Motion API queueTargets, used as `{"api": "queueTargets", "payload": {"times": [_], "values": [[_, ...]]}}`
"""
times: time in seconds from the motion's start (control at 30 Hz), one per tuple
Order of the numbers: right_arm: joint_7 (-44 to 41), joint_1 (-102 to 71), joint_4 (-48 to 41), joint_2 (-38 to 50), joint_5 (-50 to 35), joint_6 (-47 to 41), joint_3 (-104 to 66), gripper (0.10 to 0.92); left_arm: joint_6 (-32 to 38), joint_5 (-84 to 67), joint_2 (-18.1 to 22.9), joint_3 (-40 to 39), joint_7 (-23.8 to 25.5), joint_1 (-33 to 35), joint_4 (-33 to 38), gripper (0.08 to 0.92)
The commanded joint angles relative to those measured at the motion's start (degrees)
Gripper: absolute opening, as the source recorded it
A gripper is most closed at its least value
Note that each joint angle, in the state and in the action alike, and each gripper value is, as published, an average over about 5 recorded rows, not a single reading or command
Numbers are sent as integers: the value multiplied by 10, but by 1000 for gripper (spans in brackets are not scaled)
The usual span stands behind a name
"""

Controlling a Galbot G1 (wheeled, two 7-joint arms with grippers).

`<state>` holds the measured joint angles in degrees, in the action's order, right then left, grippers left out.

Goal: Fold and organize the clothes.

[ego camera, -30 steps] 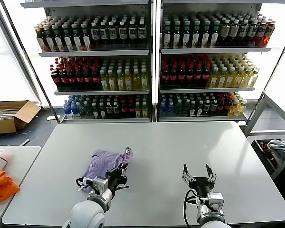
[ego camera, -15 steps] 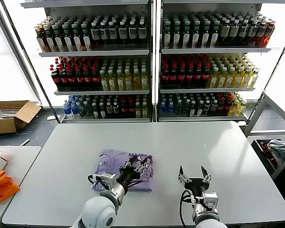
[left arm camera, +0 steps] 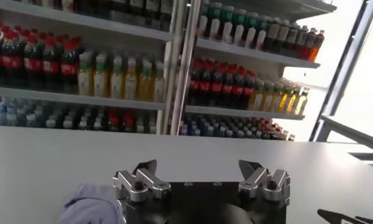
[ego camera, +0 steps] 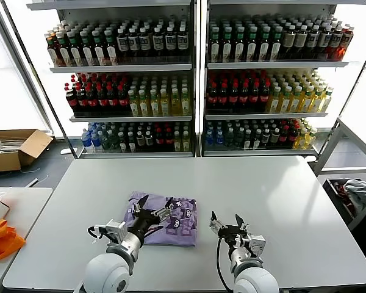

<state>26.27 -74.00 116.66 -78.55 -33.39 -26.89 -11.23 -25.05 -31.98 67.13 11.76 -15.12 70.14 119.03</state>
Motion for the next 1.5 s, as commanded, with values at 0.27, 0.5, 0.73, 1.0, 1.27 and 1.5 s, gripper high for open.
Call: {"api": "queueTargets", "payload": {"times": [0.27,0.5,0.73,1.0,1.27,1.5], "values": [[51,57,-59,-28,-131,-14,75,823,-1,69,-2,71,-16,64,20,823],[49,58,-60,-28,-127,-13,80,800,-5,71,1,69,-17,62,13,823],[46,61,-60,-25,-120,-15,86,610,-7,70,5,70,-20,63,7,822],[32,53,-60,-14,-102,-11,84,385,-7,70,10,71,-22,64,7,822],[22,49,-49,21,-94,-14,68,153,-6,71,13,73,-23,70,11,823],[14,45,-36,75,-85,-19,32,107,-5,73,16,74,-23,77,15,823]]}}
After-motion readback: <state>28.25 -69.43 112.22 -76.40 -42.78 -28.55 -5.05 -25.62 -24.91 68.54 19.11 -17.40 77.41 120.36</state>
